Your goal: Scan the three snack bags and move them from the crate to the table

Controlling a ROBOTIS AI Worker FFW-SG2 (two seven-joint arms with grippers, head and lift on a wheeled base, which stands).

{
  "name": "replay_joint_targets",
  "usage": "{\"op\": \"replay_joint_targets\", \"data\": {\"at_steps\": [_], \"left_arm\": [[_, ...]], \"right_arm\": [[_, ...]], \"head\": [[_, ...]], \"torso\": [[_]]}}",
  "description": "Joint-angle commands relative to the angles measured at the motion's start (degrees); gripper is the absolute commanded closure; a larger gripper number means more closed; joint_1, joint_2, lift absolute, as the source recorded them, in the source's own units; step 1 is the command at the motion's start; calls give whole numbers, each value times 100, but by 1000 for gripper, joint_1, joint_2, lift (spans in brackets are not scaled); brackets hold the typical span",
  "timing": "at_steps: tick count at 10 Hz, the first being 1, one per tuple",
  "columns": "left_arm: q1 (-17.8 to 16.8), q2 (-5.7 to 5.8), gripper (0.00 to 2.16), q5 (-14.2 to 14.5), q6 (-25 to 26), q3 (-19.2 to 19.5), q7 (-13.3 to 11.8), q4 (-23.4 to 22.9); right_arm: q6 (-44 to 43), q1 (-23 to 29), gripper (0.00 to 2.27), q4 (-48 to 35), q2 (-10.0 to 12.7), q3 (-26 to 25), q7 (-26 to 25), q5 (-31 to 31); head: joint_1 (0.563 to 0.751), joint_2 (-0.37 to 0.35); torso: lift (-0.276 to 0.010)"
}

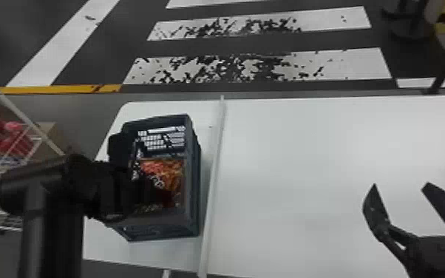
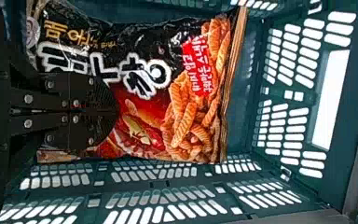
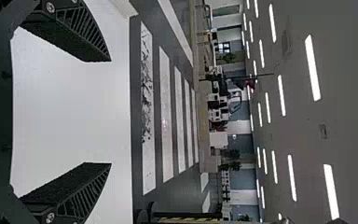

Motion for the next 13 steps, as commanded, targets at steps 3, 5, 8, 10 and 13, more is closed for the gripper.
{"op": "replay_joint_targets", "data": {"at_steps": [3,5,8,10,13], "left_arm": [[436,34,1794,172,6,354,-28,-781],[647,8,1794,269,6,477,-19,-1282],[963,-45,1794,295,6,477,51,-2117],[1121,-71,1794,304,6,477,95,-2574],[1420,-124,1794,331,6,618,113,-3154]], "right_arm": [[-100,109,90,-70,30,16,0,-17],[-206,162,90,-97,30,16,0,-17],[-399,276,90,-114,30,-63,0,-87],[-522,346,90,-123,30,-98,0,-105],[-522,364,90,-114,21,-107,0,-131]], "head": [[695,225],[695,238],[695,237],[695,220],[695,209]], "torso": [[-62],[-62],[-62],[-62],[-62]]}}
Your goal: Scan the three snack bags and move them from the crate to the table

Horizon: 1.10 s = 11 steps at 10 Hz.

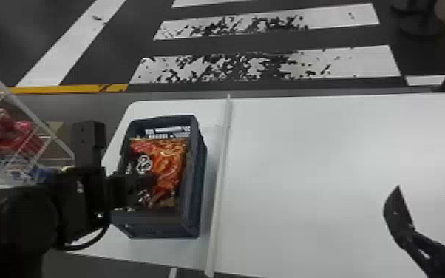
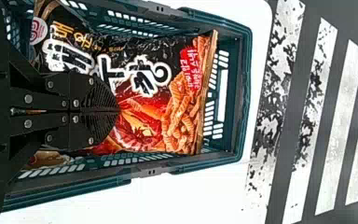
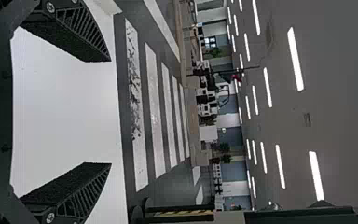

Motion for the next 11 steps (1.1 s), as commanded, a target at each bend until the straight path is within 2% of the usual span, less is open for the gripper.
{"op": "replay_joint_targets", "data": {"at_steps": [1,4,8,11], "left_arm": [[116,-32,1794,-5,7,62,32,-183],[195,-58,1794,-32,7,132,137,-403],[310,-67,1794,-5,7,229,146,-666],[415,-164,1794,30,7,159,146,-1123]], "right_arm": [[0,1,90,3,-8,0,-1,-25],[0,1,90,20,-8,0,-1,-25],[-106,28,90,29,-8,0,-1,-25],[-387,80,90,64,-8,-9,-1,-25]], "head": [[695,212],[695,222],[695,234],[695,222]], "torso": [[-62],[-62],[-62],[-62]]}}
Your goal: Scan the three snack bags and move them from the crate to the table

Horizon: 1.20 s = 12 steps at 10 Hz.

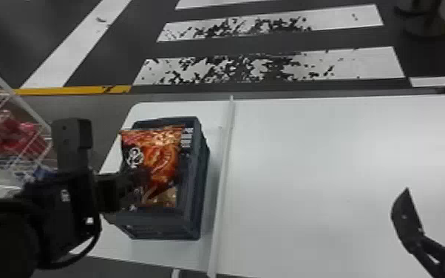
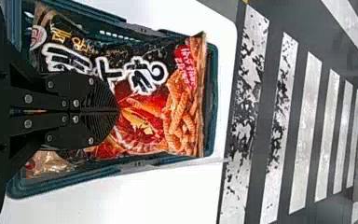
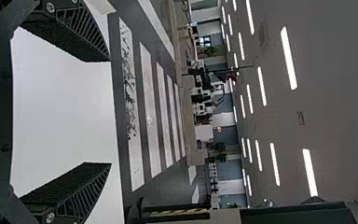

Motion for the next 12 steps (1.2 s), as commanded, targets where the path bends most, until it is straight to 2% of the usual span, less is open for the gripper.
{"op": "replay_joint_targets", "data": {"at_steps": [1,3,6,8,10,11,12], "left_arm": [[15,-29,1794,-41,7,-113,30,-41],[23,-38,1794,-102,-88,-236,57,21],[23,-46,1794,-102,-88,-403,66,-348],[-56,-117,1794,-102,-88,-728,-14,-471],[-249,-178,1794,-111,-88,-1519,-14,-251],[-363,-187,1794,-94,-88,-1958,-137,12],[-460,-187,1794,-94,-281,-2380,-268,373]], "right_arm": [[-259,44,90,62,-9,-25,0,-6],[-365,62,90,106,-18,-69,0,-15],[-400,53,90,106,0,-95,-18,-15],[-417,62,90,97,18,-148,-35,-15],[-435,62,90,71,26,-156,-44,-15],[-400,26,90,53,26,-156,-44,-15],[-329,9,90,18,35,-156,-35,-15]], "head": [[695,211],[695,192],[695,168],[695,133],[695,59],[695,37],[695,-29]], "torso": [[-62],[-62],[-62],[-62],[-62],[-62],[-62]]}}
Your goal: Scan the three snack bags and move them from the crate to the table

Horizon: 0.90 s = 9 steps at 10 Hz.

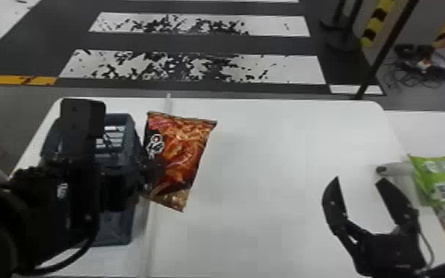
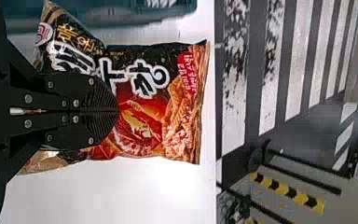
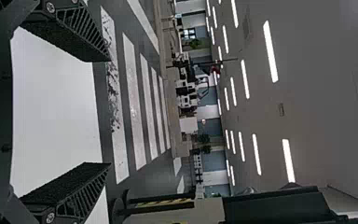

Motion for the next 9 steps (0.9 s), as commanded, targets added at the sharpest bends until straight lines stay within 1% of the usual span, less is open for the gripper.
{"op": "replay_joint_targets", "data": {"at_steps": [1,2,3,4,5,6,7,8,9], "left_arm": [[-143,-2,1794,-121,-574,-711,-23,579],[-213,-2,1794,-332,-996,-1141,-199,957],[-336,-28,1794,-297,-1224,-1387,-410,1344],[-512,-45,1794,-349,-1523,-1783,-436,1792],[-661,-116,1794,-499,-1998,-2178,-568,2381],[-767,-292,1794,-736,-2472,-2504,-700,3040],[-802,-388,1794,-815,-3035,-2794,-823,3559],[-899,-441,1794,-877,-3527,-3119,-867,4007],[-916,-590,1794,-885,-3791,-3268,-1060,4350]], "right_arm": [[105,-35,90,-68,8,-7,6,0],[157,-61,90,-95,17,-34,6,0],[192,-114,90,-103,17,-51,6,-18],[245,-149,90,-95,17,-60,6,-61],[263,-167,90,-95,8,-86,-3,-105],[245,-184,90,-95,8,-113,6,-141],[245,-184,90,-95,-9,-121,6,-185],[245,-193,90,-95,-27,-139,6,-228],[228,-193,90,-95,-36,-148,6,-246]], "head": [[695,-92],[695,-150],[695,-178],[695,-227],[695,-270],[695,-315],[695,-350],[695,-350],[695,-350]], "torso": [[-62],[-62],[-62],[-62],[-62],[-62],[-62],[-62],[-62]]}}
